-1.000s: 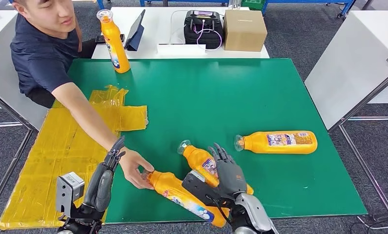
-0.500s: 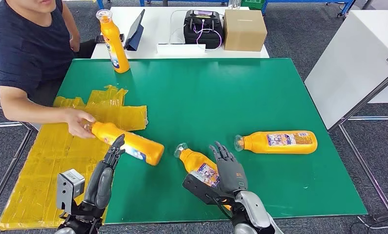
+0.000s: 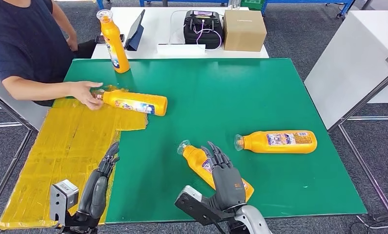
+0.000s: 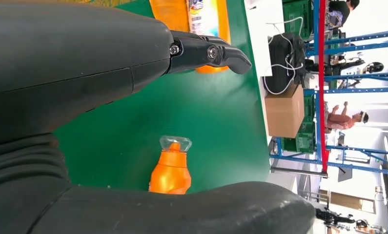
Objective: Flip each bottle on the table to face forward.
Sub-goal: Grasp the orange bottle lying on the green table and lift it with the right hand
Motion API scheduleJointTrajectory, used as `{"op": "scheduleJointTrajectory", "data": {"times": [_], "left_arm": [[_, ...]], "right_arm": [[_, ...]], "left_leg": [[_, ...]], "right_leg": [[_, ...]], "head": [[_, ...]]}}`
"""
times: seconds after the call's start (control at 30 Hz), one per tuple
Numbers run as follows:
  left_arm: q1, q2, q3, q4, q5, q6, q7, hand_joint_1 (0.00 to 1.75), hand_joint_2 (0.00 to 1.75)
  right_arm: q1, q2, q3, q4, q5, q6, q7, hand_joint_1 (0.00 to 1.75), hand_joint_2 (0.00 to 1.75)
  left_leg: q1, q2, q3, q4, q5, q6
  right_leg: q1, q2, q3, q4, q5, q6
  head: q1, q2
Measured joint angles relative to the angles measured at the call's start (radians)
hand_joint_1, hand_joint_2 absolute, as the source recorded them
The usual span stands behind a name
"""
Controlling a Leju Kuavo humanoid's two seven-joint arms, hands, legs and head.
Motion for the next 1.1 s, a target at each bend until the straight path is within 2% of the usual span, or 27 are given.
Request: {"op": "scheduleJointTrajectory", "data": {"times": [0.23,0.4,1.1], "left_arm": [[-0.005,0.0,0.003,0.0,0.005,-0.003,0.008,0.0,0.0],[-0.017,0.0,0.004,0.0,0.006,-0.004,0.018,0.0,0.0],[-0.051,0.003,0.004,0.008,0.033,-0.01,0.029,0.0,0.0]], "right_arm": [[0.002,-0.021,-0.007,0.037,-0.016,0.043,0.051,0.0,1.75],[-0.003,-0.049,-0.008,0.077,0.023,0.076,0.108,0.0,1.75],[-0.003,-0.144,-0.029,0.153,0.082,0.093,0.177,0.0,1.75]], "left_leg": [[0.0,0.0,0.0,0.0,0.0,0.0],[0.0,0.0,0.0,0.0,0.0,0.0],[0.0,0.0,0.0,0.0,0.0,0.0]], "right_leg": [[0.0,0.0,0.0,0.0,0.0,0.0],[0.0,0.0,0.0,0.0,0.0,0.0],[0.0,0.0,-0.001,0.0,0.0,0.0]], "head": [[0.0,0.0],[0.0,0.0],[0.0,0.0]]}}
